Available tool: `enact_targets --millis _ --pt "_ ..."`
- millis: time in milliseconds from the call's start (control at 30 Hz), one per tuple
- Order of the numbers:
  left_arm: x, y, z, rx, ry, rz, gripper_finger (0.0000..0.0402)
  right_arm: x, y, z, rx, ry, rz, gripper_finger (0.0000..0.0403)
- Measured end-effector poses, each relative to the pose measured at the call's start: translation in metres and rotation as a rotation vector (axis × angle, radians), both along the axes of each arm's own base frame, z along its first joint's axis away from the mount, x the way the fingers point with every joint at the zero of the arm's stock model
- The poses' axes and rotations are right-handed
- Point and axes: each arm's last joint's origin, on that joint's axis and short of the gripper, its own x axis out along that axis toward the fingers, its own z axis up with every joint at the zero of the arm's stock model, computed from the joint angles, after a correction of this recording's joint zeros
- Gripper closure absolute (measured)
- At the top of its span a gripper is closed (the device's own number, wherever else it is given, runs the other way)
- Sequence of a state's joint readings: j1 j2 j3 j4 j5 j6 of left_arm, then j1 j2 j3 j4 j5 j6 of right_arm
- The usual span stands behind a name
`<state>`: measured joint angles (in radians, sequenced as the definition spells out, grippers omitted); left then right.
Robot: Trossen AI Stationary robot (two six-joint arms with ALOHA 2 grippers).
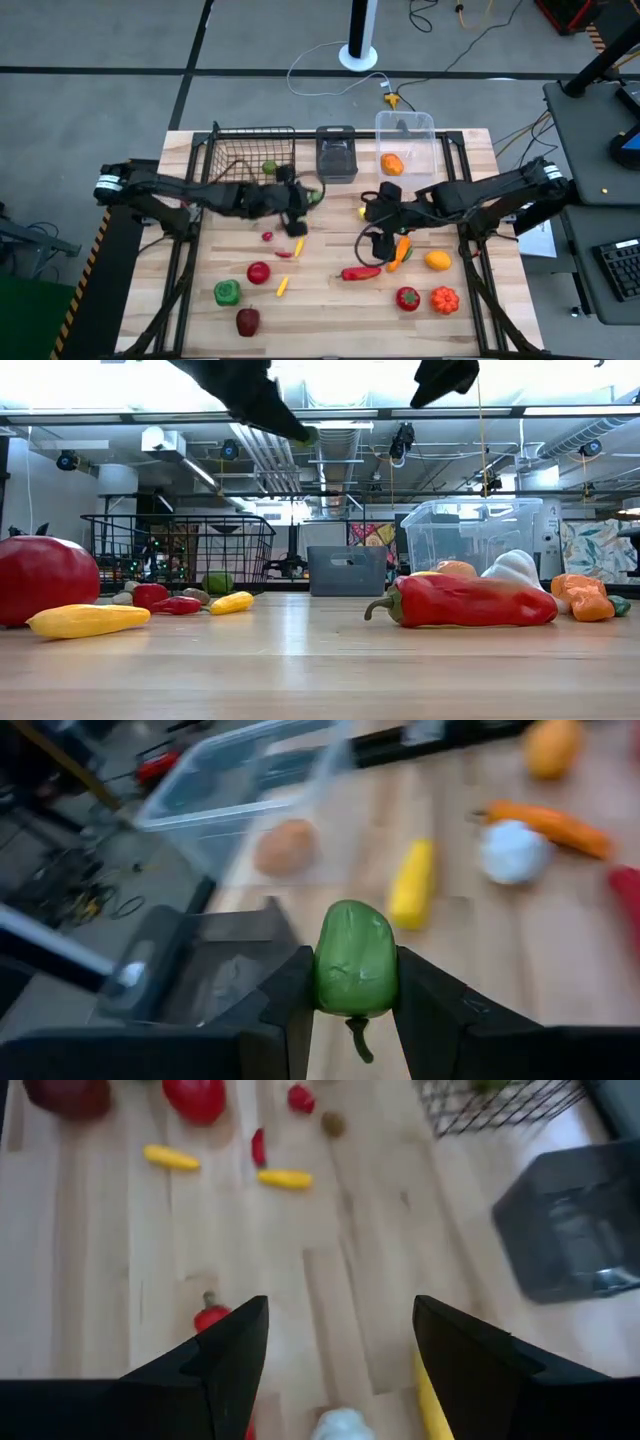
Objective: Sort produce into baskets
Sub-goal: Put the small green bell pepper into the black bin
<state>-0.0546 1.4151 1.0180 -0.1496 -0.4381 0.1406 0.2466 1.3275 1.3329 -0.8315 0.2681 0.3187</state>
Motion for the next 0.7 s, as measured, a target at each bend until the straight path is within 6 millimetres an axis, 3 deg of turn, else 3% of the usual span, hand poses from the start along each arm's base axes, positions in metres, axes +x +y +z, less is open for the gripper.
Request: enact_targets --millis 167,367,700 --pt "0.021 0.040 -0.001 -0.044 -0.015 0.151 0.0303 -0.006 -0.002 0.007 -0.036 -0.046 0.006 0.0162" --pt "0.048 0.069 -0.011 -0.081 0.035 0.181 0.0303 -0.005 -0.002 0.007 -0.039 -0.053 0.011 0.0165" --pt "0.069 0.110 -0.052 -0.106 0.144 0.287 0.0303 -0.005 -0.002 0.004 -0.041 -0.041 0.012 0.0164"
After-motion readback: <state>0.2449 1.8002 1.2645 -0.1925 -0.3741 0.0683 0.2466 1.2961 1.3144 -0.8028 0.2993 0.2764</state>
